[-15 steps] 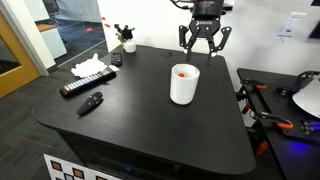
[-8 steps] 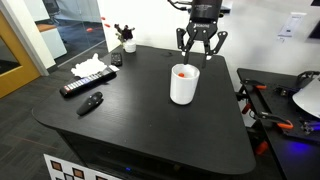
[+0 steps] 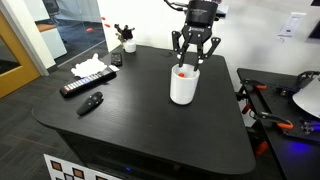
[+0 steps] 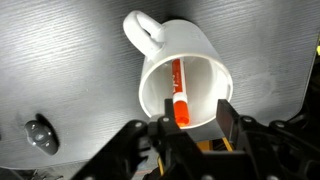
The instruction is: Remove the marker from the mug
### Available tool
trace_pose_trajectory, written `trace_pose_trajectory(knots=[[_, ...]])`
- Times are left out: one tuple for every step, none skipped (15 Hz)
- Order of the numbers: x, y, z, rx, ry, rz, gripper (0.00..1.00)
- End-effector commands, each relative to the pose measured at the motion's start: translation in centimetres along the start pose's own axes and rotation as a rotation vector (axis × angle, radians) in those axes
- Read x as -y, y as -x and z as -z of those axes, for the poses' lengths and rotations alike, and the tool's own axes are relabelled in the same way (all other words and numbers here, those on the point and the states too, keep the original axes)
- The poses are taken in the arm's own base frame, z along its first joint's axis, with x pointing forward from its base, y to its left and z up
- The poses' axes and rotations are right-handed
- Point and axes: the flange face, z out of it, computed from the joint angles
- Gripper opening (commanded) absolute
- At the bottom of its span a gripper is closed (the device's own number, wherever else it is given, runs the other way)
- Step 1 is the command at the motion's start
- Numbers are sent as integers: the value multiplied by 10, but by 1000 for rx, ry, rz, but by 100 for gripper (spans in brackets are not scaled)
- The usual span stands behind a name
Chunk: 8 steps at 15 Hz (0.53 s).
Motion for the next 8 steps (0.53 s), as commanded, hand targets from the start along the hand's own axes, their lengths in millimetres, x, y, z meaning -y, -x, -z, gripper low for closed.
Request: trace_pose_trajectory(knots=[[-3,-5,-4,12,18,20,48],[-3,-5,-5,11,16,23,49],[-3,-6,-6,12,16,27,48],[-3,-6,-7,12,19,32,46],[-3,-6,-8,13,20,34,44],[-3,-7,-9,13,22,36,42],[-3,-8,-9,12,25,37,40],[-4,-8,-10,12,28,38,39]])
